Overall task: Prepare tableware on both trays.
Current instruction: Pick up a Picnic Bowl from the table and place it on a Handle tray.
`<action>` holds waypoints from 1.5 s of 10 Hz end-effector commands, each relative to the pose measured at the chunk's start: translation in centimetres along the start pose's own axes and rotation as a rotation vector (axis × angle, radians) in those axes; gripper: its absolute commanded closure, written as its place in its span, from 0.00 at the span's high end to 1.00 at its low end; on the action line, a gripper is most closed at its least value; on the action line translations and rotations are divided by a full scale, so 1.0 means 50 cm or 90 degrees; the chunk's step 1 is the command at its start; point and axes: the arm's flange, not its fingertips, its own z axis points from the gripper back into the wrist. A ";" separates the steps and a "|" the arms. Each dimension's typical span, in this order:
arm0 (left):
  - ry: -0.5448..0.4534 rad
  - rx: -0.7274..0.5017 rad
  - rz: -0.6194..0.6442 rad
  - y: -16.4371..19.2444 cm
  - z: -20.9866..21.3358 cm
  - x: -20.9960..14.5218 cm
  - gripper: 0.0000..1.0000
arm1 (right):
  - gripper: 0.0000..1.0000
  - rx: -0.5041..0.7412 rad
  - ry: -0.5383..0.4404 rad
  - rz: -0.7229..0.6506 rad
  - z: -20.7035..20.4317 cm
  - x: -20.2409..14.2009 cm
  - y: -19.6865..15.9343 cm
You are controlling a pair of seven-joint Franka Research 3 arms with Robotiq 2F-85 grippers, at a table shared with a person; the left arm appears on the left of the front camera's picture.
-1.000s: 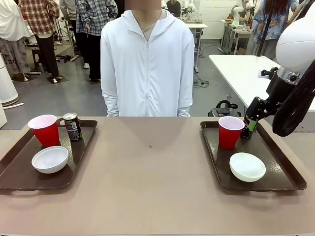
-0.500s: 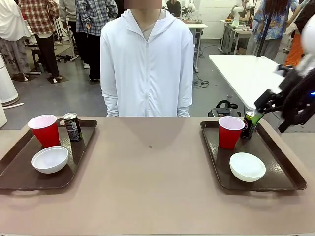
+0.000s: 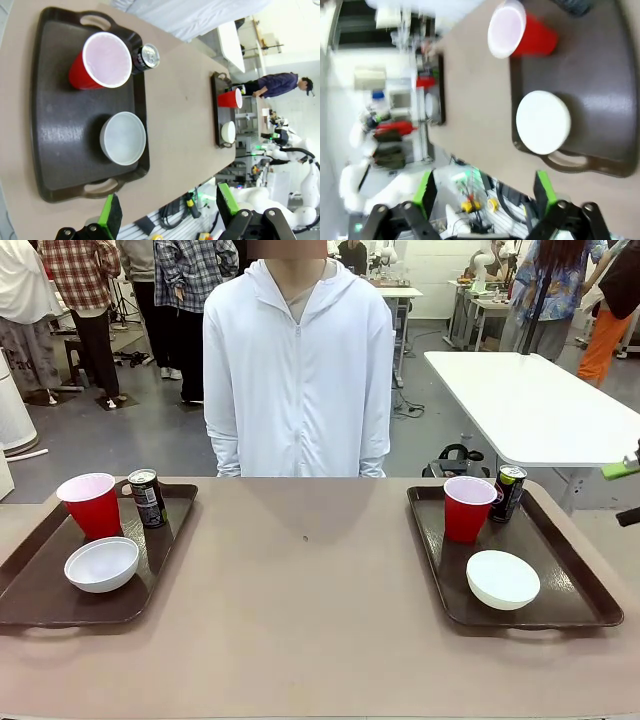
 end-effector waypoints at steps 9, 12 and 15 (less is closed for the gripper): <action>-0.004 -0.012 -0.009 0.002 0.003 -0.001 1.00 | 1.00 0.122 0.136 -0.044 -0.049 0.048 -0.096; -0.004 -0.012 -0.009 0.002 0.003 -0.001 1.00 | 1.00 0.122 0.136 -0.044 -0.049 0.048 -0.096; -0.004 -0.012 -0.009 0.002 0.003 -0.001 1.00 | 1.00 0.122 0.136 -0.044 -0.049 0.048 -0.096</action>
